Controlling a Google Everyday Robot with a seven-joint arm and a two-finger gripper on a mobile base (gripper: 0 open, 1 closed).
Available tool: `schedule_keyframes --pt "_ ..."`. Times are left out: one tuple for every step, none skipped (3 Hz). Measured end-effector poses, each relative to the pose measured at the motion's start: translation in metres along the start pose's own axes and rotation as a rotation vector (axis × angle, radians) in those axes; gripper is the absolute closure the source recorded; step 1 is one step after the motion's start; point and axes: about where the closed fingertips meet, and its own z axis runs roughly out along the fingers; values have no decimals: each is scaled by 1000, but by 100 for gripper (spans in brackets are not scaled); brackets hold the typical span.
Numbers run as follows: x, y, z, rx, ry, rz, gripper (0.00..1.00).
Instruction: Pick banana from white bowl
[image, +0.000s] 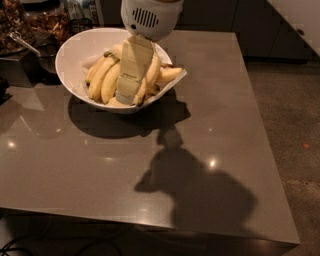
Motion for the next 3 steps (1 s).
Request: schedule_keyframes --pt "-8 -23 0 -14 -25 113 0" --pt "-16 -38 6 -39 -36 175 6" --pt "-22 -47 14 -63 -46 211 11"
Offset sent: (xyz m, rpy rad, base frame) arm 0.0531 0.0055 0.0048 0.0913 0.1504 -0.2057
